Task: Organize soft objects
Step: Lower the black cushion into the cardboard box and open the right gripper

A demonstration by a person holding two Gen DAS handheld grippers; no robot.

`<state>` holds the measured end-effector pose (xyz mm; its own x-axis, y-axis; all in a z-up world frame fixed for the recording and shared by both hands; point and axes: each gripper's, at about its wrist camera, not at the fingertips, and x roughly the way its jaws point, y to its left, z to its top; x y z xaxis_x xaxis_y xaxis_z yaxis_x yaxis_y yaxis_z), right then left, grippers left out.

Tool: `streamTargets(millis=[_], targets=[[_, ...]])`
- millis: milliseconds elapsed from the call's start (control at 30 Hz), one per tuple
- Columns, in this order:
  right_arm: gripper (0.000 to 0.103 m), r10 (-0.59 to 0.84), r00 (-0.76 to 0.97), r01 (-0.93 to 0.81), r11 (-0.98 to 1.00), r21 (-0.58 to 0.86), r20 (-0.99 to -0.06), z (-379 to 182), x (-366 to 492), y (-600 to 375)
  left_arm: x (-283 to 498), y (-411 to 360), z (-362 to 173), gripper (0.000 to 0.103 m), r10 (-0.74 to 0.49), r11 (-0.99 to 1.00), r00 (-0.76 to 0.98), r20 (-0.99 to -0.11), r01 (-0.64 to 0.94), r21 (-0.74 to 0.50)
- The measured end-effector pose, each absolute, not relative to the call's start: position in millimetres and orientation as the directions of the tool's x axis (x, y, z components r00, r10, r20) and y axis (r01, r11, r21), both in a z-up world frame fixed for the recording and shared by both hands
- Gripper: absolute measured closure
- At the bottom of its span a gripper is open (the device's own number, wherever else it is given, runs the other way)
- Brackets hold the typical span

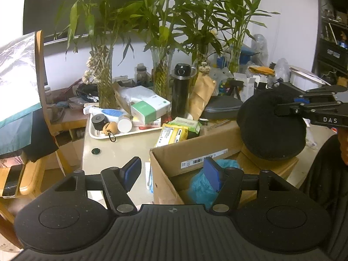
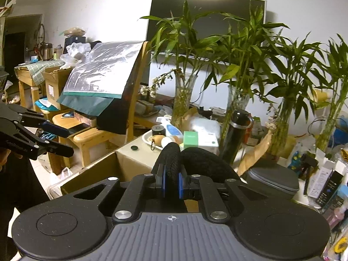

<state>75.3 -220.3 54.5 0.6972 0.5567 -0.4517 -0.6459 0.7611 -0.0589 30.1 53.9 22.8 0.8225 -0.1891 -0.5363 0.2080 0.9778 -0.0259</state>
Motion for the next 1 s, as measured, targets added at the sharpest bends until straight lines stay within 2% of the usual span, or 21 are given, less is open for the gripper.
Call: streamTargets(millis=[167, 333, 433, 467, 533, 600, 633, 767, 1000], targets=[[0.09, 0.577, 0.682, -0.668, 0.741, -0.061, -0.449, 55, 77, -210, 28, 55, 23, 0.041, -0.197, 0.976, 0.826, -0.528, 0.216, -0.027], [0.089, 0.61, 0.66, -0.699, 0.713, -0.06, -0.439, 59, 81, -197, 21, 47, 22, 0.041, -0.166, 0.974, 0.848, -0.503, 0.221, 0.05], [0.084, 0.642, 0.615, -0.738, 0.673, -0.048, -0.458, 56, 85, -188, 20, 46, 21, 0.04, -0.16, 0.973, 0.849, -0.503, 0.221, 0.064], [0.077, 0.644, 0.601, -0.747, 0.663, -0.047, -0.473, 53, 87, -186, 21, 45, 21, 0.04, -0.154, 0.974, 0.849, -0.505, 0.215, 0.065], [0.055, 0.63, 0.6, -0.745, 0.665, -0.057, -0.493, 47, 89, -181, 21, 47, 21, 0.04, -0.149, 0.976, 0.849, -0.508, 0.207, 0.06], [0.016, 0.618, 0.603, -0.739, 0.671, -0.061, -0.505, 42, 89, -181, 21, 50, 22, 0.04, -0.147, 0.979, 0.849, -0.508, 0.199, 0.05], [0.01, 0.611, 0.611, -0.733, 0.677, -0.067, -0.503, 41, 88, -182, 22, 51, 23, 0.04, -0.149, 0.979, 0.848, -0.509, 0.199, 0.045], [0.0, 0.607, 0.61, -0.728, 0.684, -0.057, -0.51, 39, 84, -191, 25, 55, 22, 0.04, -0.144, 0.982, 0.837, -0.528, 0.189, 0.031], [0.0, 0.539, 0.646, -0.675, 0.734, -0.075, -0.541, 30, 88, -211, 34, 56, 18, 0.04, -0.132, 0.986, 0.806, -0.576, 0.164, 0.004]])
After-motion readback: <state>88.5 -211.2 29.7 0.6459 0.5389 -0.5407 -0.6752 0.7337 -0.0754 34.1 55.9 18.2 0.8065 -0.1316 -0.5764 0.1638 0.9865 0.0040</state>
